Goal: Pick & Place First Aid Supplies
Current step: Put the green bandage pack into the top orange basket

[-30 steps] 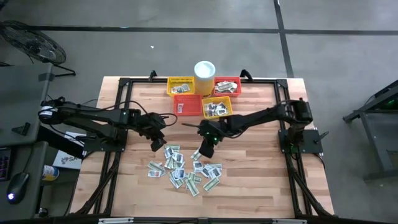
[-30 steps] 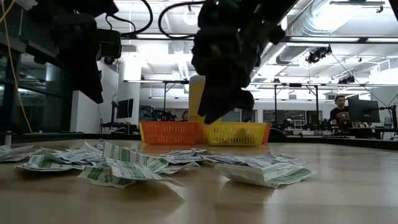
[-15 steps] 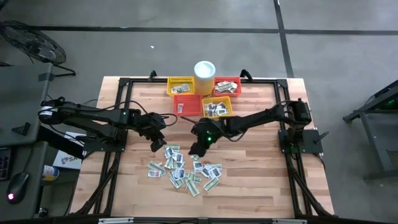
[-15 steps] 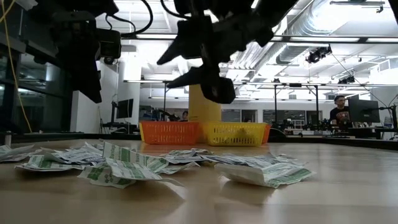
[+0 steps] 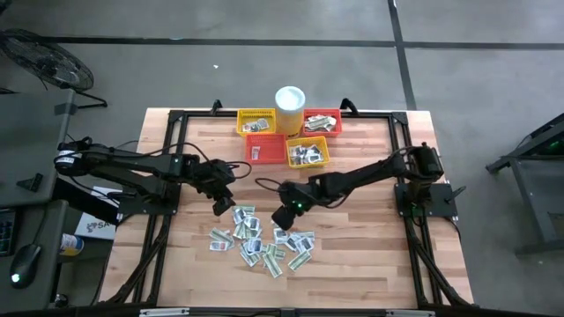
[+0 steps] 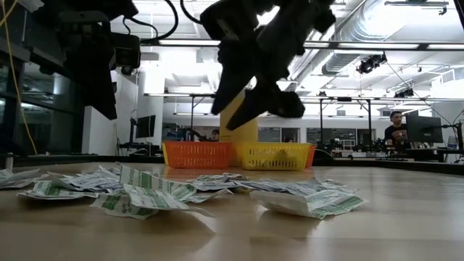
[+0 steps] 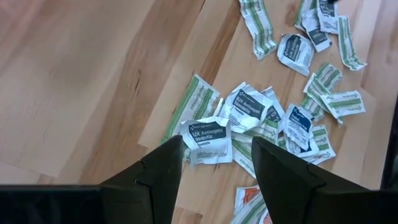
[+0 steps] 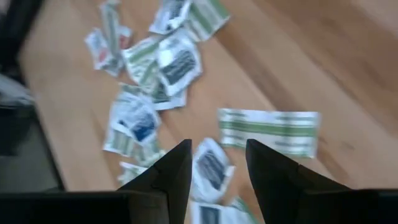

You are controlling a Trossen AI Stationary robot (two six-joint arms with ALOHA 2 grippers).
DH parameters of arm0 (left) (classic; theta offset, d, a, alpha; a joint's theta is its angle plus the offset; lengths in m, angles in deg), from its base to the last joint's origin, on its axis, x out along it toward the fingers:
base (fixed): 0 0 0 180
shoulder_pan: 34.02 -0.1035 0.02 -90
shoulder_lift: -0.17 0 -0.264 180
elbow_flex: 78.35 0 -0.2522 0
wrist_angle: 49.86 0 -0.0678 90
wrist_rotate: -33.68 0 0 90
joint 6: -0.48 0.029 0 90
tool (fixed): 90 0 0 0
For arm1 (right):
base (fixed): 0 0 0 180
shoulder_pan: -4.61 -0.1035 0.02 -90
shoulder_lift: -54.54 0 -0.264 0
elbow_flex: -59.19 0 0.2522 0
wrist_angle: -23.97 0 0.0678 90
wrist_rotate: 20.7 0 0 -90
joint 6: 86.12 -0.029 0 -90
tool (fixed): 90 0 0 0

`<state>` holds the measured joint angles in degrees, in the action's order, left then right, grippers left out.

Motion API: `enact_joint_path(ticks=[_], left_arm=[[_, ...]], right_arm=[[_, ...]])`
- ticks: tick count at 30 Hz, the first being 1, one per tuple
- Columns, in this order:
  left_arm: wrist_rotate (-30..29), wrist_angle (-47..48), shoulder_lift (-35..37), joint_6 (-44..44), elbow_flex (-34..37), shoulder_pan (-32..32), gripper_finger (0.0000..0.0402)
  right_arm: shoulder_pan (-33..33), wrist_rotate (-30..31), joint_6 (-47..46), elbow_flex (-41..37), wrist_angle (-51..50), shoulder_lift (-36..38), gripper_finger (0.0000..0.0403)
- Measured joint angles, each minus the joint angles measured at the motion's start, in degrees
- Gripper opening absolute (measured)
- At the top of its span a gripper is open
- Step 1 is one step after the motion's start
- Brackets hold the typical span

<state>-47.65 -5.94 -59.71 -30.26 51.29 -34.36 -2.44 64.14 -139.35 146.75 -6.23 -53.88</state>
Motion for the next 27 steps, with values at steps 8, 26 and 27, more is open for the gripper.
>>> enact_joint_path(ticks=[8, 26, 27], left_arm=[[-0.20, -0.02, 0.00, 0.37, 0.00, 0.00, 0.0191], [-0.72, -0.07, 0.00, 0.52, 0.00, 0.00, 0.0191], [-0.72, -0.04, 0.00, 0.52, 0.00, 0.00, 0.0191]], right_arm=[[-0.36, 5.91, 2.47, 8.20, -18.20, -1.26, 0.0145], [0.87, 7.76, 5.73, 8.20, -15.00, -9.07, 0.0145], [0.67, 8.61, 5.78, 8.20, -14.99, -9.07, 0.0145]])
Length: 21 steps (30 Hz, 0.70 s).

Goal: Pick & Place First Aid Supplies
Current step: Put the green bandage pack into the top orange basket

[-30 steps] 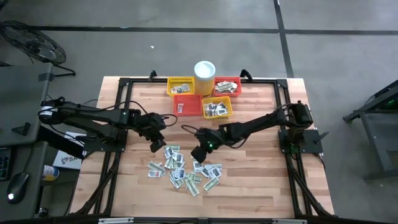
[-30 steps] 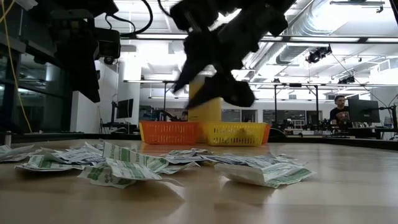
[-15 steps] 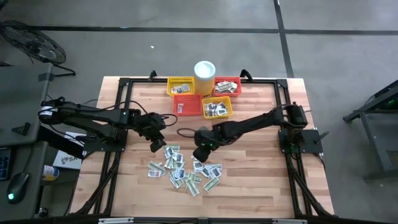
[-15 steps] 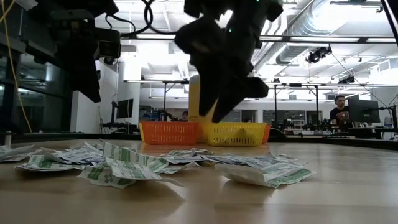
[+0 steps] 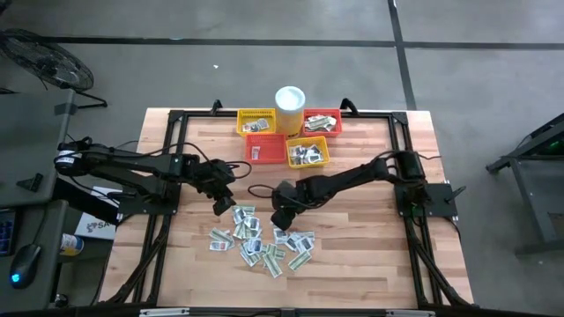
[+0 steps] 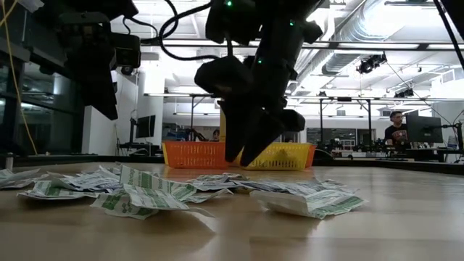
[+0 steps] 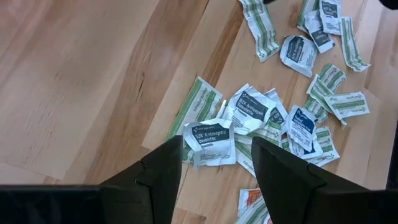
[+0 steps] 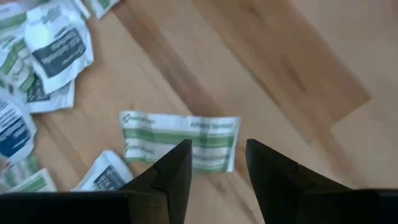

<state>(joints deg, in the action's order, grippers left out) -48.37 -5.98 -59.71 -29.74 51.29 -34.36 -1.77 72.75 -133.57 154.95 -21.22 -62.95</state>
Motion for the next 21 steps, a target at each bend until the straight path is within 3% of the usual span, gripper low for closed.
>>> enact_joint_path(ticks=[5, 18, 21], left_arm=[[-0.15, 0.01, 0.00, 0.00, 0.00, 0.00, 0.0191], [-0.11, 0.44, 0.00, -0.02, 0.00, 0.00, 0.0191], [-0.11, 0.43, 0.00, -0.02, 0.00, 0.00, 0.0191]], right_arm=[[-1.05, 6.15, 2.15, -0.04, 0.86, -0.50, 0.0145], [-5.45, 15.26, 1.12, -0.98, 1.85, -2.62, 0.0137], [-5.48, 14.39, -0.10, -2.23, 3.15, -2.64, 0.0128]])
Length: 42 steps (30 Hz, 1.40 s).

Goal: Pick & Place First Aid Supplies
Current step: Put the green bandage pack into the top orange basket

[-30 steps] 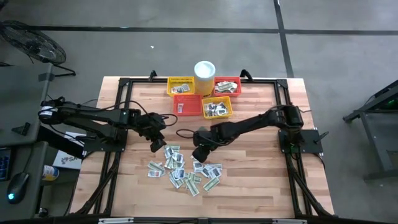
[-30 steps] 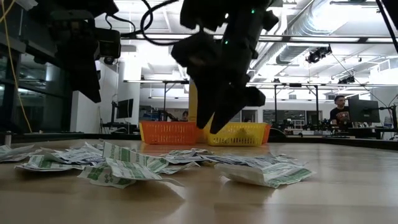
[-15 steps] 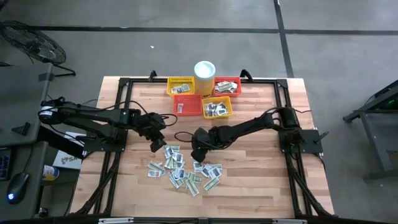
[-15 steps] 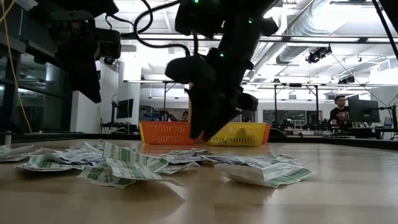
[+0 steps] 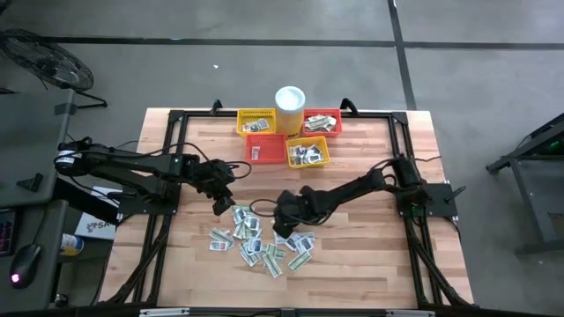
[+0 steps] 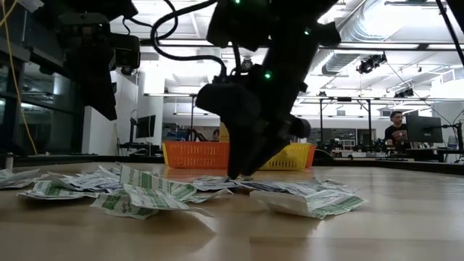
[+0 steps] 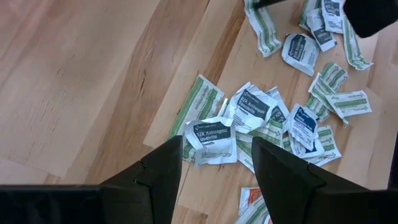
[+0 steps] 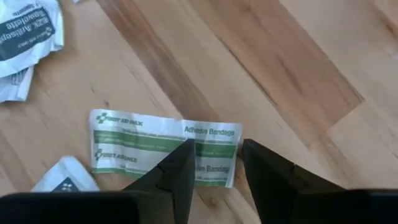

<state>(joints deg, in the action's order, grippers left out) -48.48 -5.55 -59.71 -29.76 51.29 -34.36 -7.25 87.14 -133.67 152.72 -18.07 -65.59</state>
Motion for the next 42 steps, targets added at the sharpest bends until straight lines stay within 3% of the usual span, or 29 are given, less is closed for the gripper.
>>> enact_joint_path(ticks=[9, 17, 26, 34, 42], left_arm=[[-0.70, 0.02, 0.00, -0.02, 0.00, 0.00, 0.0191], [-0.75, -0.01, 0.00, -0.02, 0.00, -0.01, 0.0191], [-0.83, -0.05, 0.00, -0.02, 0.00, 0.00, 0.0191], [-0.83, -0.38, -0.01, -0.02, 0.00, -0.01, 0.0191], [-0.85, -0.54, -0.01, -0.38, 0.00, -0.02, 0.0191]], right_arm=[[0.02, -3.55, -6.58, -7.75, 8.54, 0.65, 0.0093], [0.15, -5.69, -8.00, -8.90, 10.70, 0.87, 0.0007], [1.56, -6.29, -10.47, -9.59, 9.53, 6.44, 0.0001], [4.45, 0.70, -6.83, -9.21, 6.23, 16.53, 0.0001], [11.77, 9.16, -2.95, -9.14, -11.15, 29.54, 0.0000]])
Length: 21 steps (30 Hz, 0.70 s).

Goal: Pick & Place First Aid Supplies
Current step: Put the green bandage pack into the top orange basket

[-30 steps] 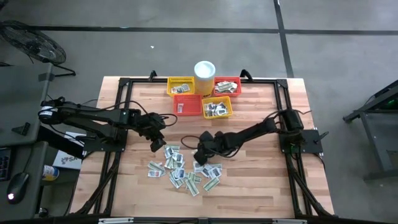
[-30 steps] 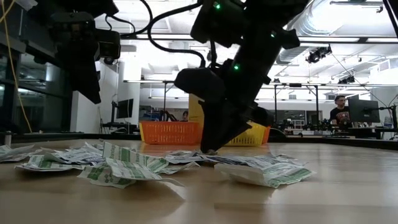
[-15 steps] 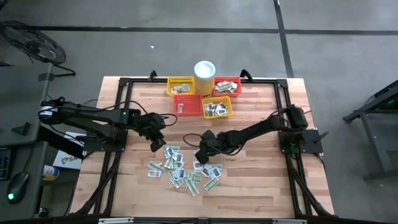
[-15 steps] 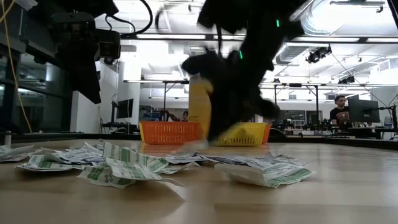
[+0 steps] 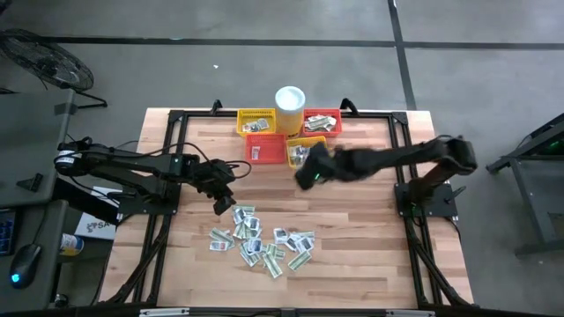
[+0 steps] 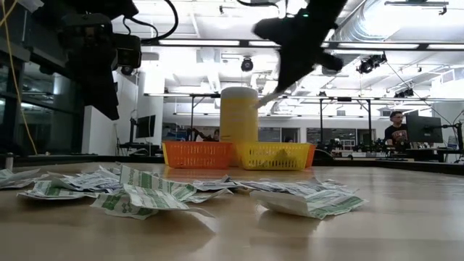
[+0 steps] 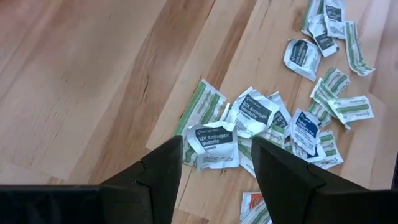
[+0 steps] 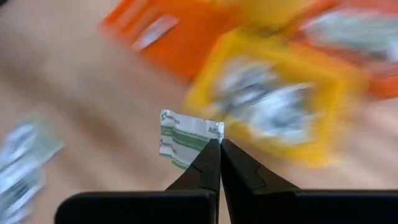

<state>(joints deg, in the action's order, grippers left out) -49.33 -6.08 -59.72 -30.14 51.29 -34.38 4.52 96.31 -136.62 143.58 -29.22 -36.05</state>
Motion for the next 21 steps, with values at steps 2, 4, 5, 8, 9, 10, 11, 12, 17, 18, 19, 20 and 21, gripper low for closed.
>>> enact_joint_path(ticks=[2, 4, 5, 8, 9, 10, 11, 12, 17, 18, 19, 20, 21], left_arm=[[-0.23, -0.08, 0.00, -0.44, 0.00, 0.02, 0.0191], [-0.79, -0.10, 0.00, -1.25, 0.00, 0.01, 0.0191], [-1.12, -0.21, 0.01, -1.47, 0.00, 0.00, 0.0191], [-1.75, -0.45, -0.01, -2.62, 0.00, 0.02, 0.0191], [-2.28, -0.43, 0.00, -3.27, 0.00, 0.02, 0.0191], [-2.91, -0.46, 0.01, -4.06, 0.00, 0.02, 0.0191], [-3.38, -0.46, 0.01, -4.75, 0.00, 0.02, 0.0191], [-3.82, -0.49, 0.01, -5.56, 0.00, 0.02, 0.0191], [-5.03, -1.21, 0.01, -9.68, 0.00, 0.00, 0.0191], [-5.08, -1.68, -0.01, -10.25, 0.00, 0.00, 0.0191], [-5.26, -2.30, -0.01, -10.86, 0.00, 0.01, 0.0191], [-5.73, -3.05, 0.00, -11.47, 0.00, 0.00, 0.0191], [-6.19, -3.78, -0.01, -12.00, 0.00, 0.02, 0.0191]], right_arm=[[3.20, 1.88, 0.78, 0.02, -4.42, 3.39, 0.0000], [7.00, 3.55, 3.19, 0.02, -7.74, 5.64, 0.0000], [9.20, 3.94, 4.88, 0.02, -8.66, 6.47, 0.0000], [16.53, 2.81, 11.66, 0.02, -8.42, 7.54, 0.0000], [19.15, 1.50, 13.90, 0.02, -8.06, 7.57, 0.0000], [21.67, -0.17, 15.96, 0.02, -7.53, 7.27, 0.0000], [24.07, -1.81, 18.00, -0.35, -5.91, 6.89, 0.0000], [26.25, -3.73, 19.69, -1.10, -3.97, 6.53, 0.0000], [35.24, -14.08, 23.29, -6.35, 7.97, 5.47, 0.0000], [36.66, -15.78, 23.48, -7.37, 10.30, 5.47, 0.0000], [37.88, -17.19, 23.53, -8.41, 12.74, 5.47, 0.0000], [38.98, -18.33, 23.54, -9.56, 15.36, 5.47, 0.0000], [39.91, -19.46, 23.53, -10.68, 17.79, 5.47, 0.0000]])
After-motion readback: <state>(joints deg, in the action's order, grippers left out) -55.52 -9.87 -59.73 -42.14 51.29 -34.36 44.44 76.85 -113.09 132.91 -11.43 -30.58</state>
